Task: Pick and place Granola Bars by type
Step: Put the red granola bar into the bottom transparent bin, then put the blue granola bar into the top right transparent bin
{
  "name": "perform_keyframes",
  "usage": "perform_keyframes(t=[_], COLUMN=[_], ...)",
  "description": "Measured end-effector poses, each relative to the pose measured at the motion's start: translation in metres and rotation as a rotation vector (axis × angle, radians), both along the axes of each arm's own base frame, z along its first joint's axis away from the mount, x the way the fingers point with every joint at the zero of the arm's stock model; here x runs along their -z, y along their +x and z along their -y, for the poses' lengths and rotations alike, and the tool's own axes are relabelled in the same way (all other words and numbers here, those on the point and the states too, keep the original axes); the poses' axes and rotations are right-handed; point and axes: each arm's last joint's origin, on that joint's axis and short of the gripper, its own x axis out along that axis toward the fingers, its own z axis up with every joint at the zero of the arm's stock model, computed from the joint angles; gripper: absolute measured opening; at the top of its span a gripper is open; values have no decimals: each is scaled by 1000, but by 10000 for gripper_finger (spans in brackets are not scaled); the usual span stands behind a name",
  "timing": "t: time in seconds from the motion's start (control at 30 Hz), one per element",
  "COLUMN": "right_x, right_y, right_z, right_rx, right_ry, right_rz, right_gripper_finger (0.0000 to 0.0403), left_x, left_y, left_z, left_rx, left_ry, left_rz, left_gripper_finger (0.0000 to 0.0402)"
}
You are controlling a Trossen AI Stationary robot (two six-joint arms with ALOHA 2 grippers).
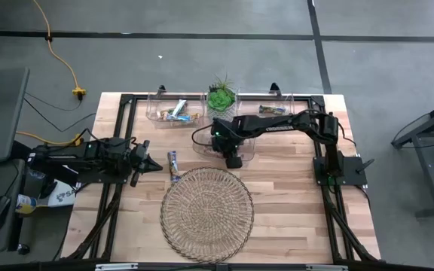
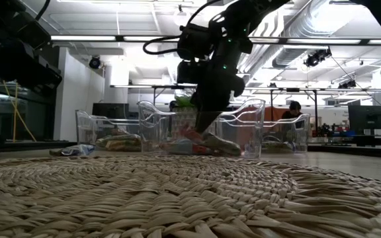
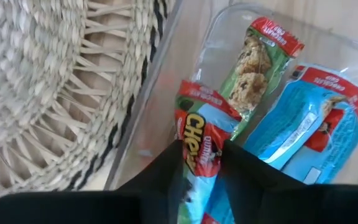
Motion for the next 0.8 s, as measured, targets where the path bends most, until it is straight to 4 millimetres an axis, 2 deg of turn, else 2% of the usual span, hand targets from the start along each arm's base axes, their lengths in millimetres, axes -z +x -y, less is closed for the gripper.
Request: perform_keyframes(t=[0.27,0.4,0.63,0.8], right_x=[-2,-13,-56,-99], right_y=[1,6,16,17], right_z=[0,1,4,3], right_rx=[76,119,198,277], right_ry=[52,51,62,118], right_rz=[1,25,50,71], right_gripper_finger=[153,176,190,188], left_x=[0,0,0,0], left_y=[0,0,0,0], left_z=[0,0,0,0], left_rx=[0,0,0,0], left_ry=[0,0,0,0], left_rz=[0,0,0,0], left_gripper_finger=[1,1,1,1])
